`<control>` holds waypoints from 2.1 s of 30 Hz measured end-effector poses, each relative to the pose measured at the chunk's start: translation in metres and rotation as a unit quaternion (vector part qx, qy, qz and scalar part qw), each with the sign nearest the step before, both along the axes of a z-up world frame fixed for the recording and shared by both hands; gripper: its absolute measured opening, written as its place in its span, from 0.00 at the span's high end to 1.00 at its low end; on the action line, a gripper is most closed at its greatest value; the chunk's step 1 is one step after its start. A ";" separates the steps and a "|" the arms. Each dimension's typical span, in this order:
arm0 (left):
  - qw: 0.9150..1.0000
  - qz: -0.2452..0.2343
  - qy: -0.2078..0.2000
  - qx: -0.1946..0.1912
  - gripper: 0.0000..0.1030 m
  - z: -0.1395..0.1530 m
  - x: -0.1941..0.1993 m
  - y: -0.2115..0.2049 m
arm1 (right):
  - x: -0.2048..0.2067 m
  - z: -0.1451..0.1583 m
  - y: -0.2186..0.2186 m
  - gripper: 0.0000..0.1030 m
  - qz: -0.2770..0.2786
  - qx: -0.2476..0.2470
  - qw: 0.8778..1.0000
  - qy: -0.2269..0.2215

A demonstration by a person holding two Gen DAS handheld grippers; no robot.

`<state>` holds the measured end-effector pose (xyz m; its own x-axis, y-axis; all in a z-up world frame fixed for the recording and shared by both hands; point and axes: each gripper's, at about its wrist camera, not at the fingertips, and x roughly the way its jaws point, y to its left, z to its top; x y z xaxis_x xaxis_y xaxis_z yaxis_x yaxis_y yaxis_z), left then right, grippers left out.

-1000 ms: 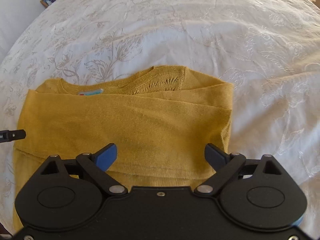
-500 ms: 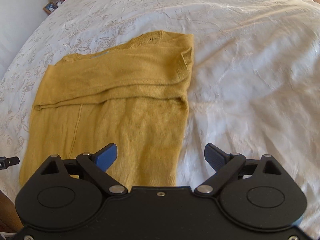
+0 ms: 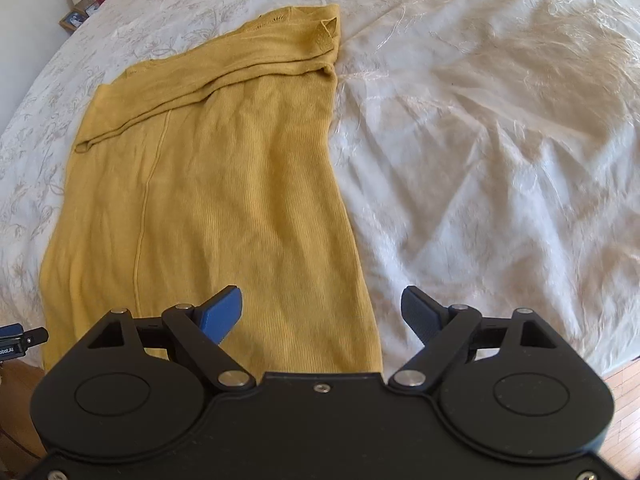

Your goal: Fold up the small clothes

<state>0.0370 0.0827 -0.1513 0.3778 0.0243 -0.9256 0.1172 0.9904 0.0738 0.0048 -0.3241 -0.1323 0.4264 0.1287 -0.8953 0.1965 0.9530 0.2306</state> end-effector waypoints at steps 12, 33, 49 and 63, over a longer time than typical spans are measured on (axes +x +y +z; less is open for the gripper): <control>0.999 -0.003 -0.015 -0.040 0.22 -0.016 -0.007 0.001 | -0.067 -0.001 0.023 0.15 -0.001 -0.012 1.000 -0.007; 0.998 -0.055 0.003 -0.041 0.41 -0.036 0.010 -0.018 | -0.031 -0.044 0.006 0.23 0.000 0.015 0.999 0.028; 0.998 -0.051 0.012 -0.037 0.24 -0.045 0.031 -0.022 | -0.014 -0.060 0.008 0.00 0.019 0.051 0.998 0.031; 0.995 -0.069 0.018 -0.070 0.85 -0.031 0.026 -0.015 | -0.018 -0.052 -0.015 0.75 -0.010 0.119 0.992 0.035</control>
<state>0.0630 0.0680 -0.1818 0.3348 -0.1556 -0.9294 0.2533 0.9648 -0.0702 -0.0129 -0.3386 -0.1845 0.3684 0.3315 -0.8685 0.2390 0.8691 0.4331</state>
